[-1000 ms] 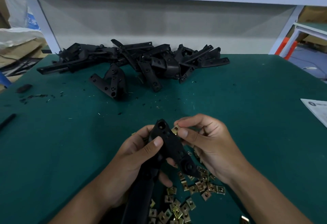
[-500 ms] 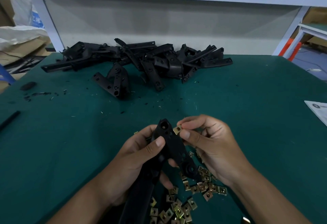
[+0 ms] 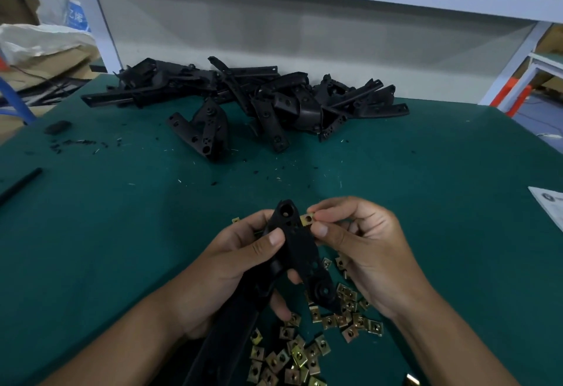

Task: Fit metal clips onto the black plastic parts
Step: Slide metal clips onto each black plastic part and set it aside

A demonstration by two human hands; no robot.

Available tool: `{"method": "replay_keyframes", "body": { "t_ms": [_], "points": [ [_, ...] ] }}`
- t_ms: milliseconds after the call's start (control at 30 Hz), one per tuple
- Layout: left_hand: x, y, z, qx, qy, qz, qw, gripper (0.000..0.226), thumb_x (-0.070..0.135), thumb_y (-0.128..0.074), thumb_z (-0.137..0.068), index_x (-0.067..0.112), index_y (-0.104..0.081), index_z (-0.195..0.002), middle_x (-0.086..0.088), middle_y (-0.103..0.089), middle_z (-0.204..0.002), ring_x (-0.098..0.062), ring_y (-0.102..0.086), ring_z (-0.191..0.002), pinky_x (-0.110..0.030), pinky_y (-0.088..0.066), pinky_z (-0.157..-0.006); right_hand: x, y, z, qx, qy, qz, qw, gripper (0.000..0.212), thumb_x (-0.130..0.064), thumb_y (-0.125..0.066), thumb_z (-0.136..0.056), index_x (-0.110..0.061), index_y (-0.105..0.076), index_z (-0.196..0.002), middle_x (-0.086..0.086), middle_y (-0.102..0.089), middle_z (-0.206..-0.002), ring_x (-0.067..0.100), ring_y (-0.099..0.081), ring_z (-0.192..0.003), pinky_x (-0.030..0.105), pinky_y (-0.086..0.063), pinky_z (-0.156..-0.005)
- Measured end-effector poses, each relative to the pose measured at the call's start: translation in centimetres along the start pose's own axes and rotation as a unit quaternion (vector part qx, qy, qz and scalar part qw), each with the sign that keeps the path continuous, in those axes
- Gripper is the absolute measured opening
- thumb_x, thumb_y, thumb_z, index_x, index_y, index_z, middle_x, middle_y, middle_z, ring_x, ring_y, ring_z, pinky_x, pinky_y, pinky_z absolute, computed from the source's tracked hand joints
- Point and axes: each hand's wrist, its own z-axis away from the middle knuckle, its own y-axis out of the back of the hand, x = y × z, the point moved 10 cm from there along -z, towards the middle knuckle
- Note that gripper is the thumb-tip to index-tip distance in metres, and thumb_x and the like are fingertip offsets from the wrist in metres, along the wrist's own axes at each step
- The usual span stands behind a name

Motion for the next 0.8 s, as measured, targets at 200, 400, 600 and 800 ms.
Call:
{"method": "replay_keyframes", "body": {
  "t_ms": [200,400,600,800],
  "points": [
    [0.0,-0.5,-0.1,-0.034,-0.002,0.029,0.999,0.05,0.026,-0.064,-0.099,-0.005,-0.051,-0.136,-0.019,-0.066,-0.119,-0.02,-0.066,-0.083,-0.031,-0.058,-0.053,-1.1,0.2,0.2,-0.01,0.047,0.083,0.995,0.01,-0.005,-0.076,-0.072,-0.014,-0.079,-0.075,0.003,-0.077,-0.089,0.013,-0.074,-0.082,0.021,-0.058,-0.073],
    [0.1,-1.2,0.0,-0.094,0.034,0.043,0.994,0.046,0.02,-0.05,-0.106,-0.013,-0.043,-0.137,-0.007,-0.075,-0.1,-0.014,-0.072,-0.078,-0.027,-0.06,-0.054,-2.1,-0.1,0.6,-0.018,0.103,0.143,0.984,0.009,0.0,-0.074,-0.071,-0.007,-0.078,-0.076,0.002,-0.076,-0.085,0.008,-0.073,-0.075,0.016,-0.057,-0.068],
    [-0.8,-0.4,-0.1,-0.103,0.071,0.062,0.99,0.05,0.023,-0.057,-0.103,-0.014,-0.045,-0.135,-0.013,-0.071,-0.089,-0.017,-0.072,-0.073,-0.026,-0.058,-0.048,-2.5,-0.5,0.8,-0.039,0.123,0.188,0.974,0.007,-0.006,-0.077,-0.074,-0.01,-0.078,-0.08,0.002,-0.075,-0.091,0.01,-0.073,-0.081,0.017,-0.056,-0.073],
    [-0.9,-0.5,0.0,-0.125,0.08,0.051,0.988,0.045,0.022,-0.049,-0.107,-0.008,-0.047,-0.14,-0.012,-0.069,-0.093,-0.015,-0.07,-0.079,-0.024,-0.058,-0.052,-2.3,-0.8,0.9,-0.05,0.124,0.193,0.972,0.006,-0.008,-0.077,-0.076,-0.01,-0.078,-0.081,0.003,-0.075,-0.093,0.012,-0.073,-0.082,0.019,-0.056,-0.073]
  ]
}}
